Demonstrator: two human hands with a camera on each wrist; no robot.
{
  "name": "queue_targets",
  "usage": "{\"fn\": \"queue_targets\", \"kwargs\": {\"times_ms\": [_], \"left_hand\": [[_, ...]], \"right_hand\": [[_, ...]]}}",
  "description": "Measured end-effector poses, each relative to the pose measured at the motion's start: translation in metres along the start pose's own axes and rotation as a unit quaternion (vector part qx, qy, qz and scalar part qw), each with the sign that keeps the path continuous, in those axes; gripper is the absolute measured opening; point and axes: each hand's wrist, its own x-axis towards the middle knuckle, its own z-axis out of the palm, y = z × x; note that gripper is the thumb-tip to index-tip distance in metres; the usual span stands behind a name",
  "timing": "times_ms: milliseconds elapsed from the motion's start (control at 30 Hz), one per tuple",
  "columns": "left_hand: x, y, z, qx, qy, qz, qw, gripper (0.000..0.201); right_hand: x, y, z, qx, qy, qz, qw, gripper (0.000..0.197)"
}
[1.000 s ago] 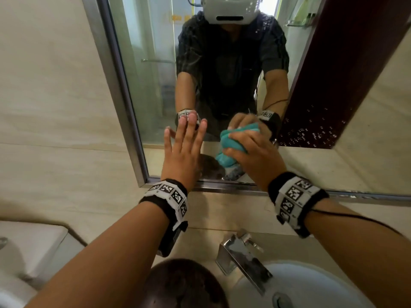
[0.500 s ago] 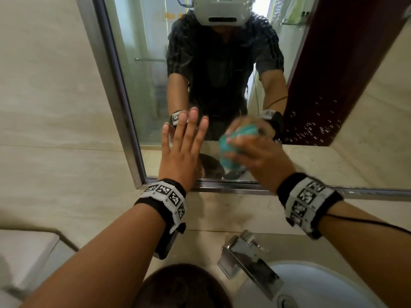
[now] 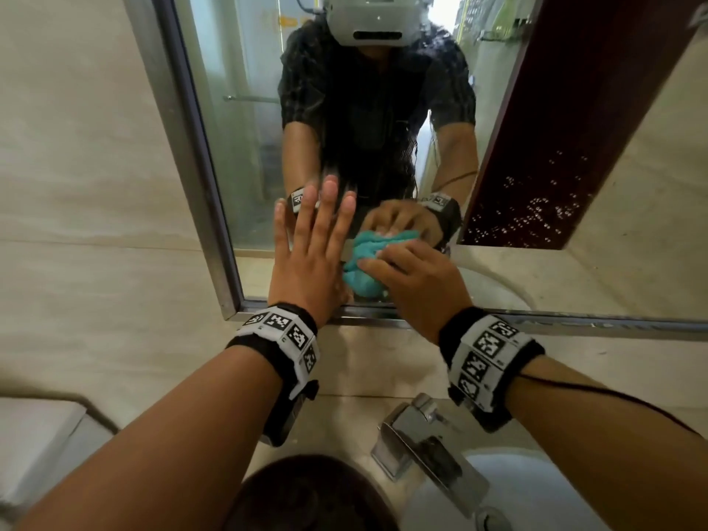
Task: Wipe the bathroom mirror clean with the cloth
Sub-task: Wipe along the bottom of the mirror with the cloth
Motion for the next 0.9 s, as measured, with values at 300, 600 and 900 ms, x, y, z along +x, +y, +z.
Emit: {"fn": "queue_targets", "kwargs": {"times_ms": [300,600,900], "left_hand": [[0.000,0.003,-0.005,-0.007,-0.036,-0.015,0.999,0.128],[-0.003,0.004,-0.002,-0.021,-0.013,-0.011,1.000,0.124],[-0.002,0.006,0.000,-0.029,-0.021,-0.018,0.999,0.122]], "right_hand": [[-0.066,0.001,0.004,0.050,-0.135,0.034,0.989,0.048],[-0.057,0.019,-0.006,-0.018,-0.142,-0.017,0.990,0.049],[-0.016,0.029,-0.020,-0.011,0.031,0.041,0.999,0.050]]}}
